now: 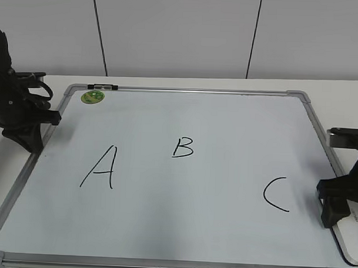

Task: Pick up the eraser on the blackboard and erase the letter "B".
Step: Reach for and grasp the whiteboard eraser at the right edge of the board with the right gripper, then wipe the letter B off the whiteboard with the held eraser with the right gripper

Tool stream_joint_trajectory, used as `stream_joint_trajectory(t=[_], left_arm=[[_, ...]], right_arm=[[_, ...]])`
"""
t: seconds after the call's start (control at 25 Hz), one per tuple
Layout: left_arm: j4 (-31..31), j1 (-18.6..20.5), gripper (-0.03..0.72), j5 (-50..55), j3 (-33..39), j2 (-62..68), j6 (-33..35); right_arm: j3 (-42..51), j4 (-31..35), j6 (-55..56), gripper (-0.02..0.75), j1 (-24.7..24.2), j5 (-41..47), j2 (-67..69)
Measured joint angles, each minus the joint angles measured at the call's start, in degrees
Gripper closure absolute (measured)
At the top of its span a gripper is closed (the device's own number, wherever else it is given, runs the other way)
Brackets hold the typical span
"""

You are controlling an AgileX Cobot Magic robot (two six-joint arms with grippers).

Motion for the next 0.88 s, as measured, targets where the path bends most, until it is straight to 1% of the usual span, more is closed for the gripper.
stream_joint_trajectory(t=[0.04, 0.08, 0.12, 0.16, 0.24, 0.56, 0.68, 0.84, 0.88], left_arm=[[0.00, 0.00, 0.669, 0.00, 0.00, 0.00, 0.00], [0.00, 0.00, 0.669, 0.00, 0.00, 0.00, 0.00], [0.00, 0.00, 0.669, 0.00, 0.00, 0.00, 0.00], [0.00, 0.00, 0.669, 0.00, 0.00, 0.00, 0.00], [0.00, 0.00, 0.669, 0.00, 0.00, 0.00, 0.00], [0.00, 0.00, 0.669, 0.00, 0.00, 0.00, 0.00], [0.00, 0.00, 0.669, 0.00, 0.00, 0.00, 0.00], [0.00, 0.00, 0.669, 0.00, 0.00, 0.00, 0.00], [0.00, 0.00, 0.669, 0.00, 0.00, 0.00, 0.00]], right_arm=[[0.00, -0.11, 0.00, 0.113, 0.00, -0.13, 0.04], [0.00, -0.11, 0.00, 0.113, 0.00, -0.13, 0.04], [0.00, -0.21, 0.00, 0.164, 0.00, -0.37, 0.13], [0.00, -0.33, 0.00, 0.190, 0.00, -0.37, 0.13], [0.00, -0.44, 0.00, 0.211, 0.00, -0.37, 0.13], [0.00, -0.56, 0.00, 0.220, 0.00, -0.48, 0.13], [-0.52, 1.21, 0.04, 0.220, 0.00, -0.33, 0.25], [-4.48, 2.61, 0.13, 0.220, 0.68, 3.17, 1.13], [-7.20, 2.51, 0.16, 0.220, 1.36, 5.06, 1.97]])
